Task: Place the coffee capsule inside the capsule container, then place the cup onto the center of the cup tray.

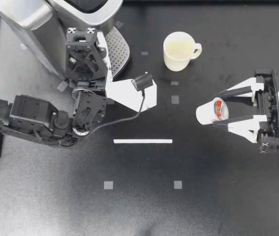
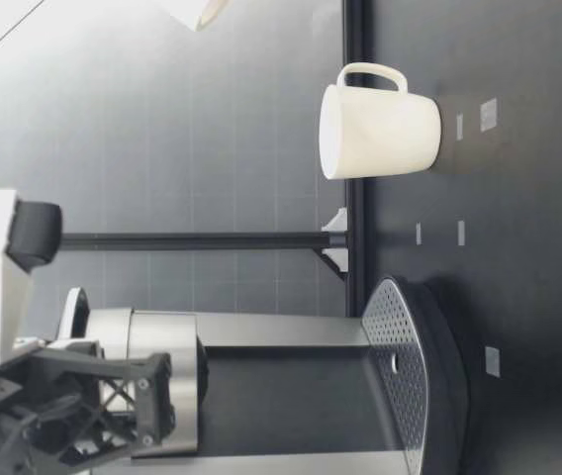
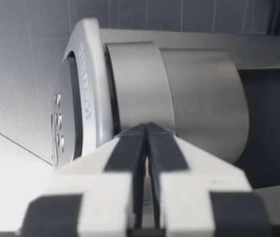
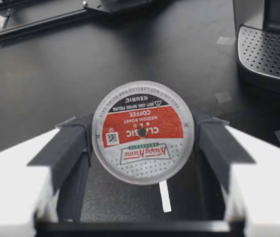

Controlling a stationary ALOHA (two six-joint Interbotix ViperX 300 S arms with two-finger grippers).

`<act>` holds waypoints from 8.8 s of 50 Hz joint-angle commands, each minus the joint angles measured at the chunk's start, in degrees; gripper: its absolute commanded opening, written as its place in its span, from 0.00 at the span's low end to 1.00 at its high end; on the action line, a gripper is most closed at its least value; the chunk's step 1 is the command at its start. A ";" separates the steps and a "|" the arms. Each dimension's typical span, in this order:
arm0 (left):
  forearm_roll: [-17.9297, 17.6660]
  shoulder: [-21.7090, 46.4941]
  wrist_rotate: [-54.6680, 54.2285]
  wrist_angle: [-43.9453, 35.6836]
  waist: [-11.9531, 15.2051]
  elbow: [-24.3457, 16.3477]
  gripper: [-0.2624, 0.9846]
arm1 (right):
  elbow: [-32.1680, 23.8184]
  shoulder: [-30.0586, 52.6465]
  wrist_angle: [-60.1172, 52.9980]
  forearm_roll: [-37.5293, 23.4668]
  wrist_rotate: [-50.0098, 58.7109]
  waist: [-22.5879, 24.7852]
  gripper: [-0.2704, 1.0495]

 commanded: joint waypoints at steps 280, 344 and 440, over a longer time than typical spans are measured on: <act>3.87 -54.05 -52.03 -59.06 24.96 26.28 0.25 | -49.48 40.43 2.90 -0.35 -23.20 -16.96 0.65; 12.13 -54.05 -56.34 -46.67 29.79 26.63 0.25 | -38.76 26.54 1.58 0.53 -24.17 -9.32 0.80; -4.48 -34.98 -61.44 -76.99 26.10 22.32 0.25 | -25.66 16.61 -11.95 0.18 -20.57 -7.38 0.63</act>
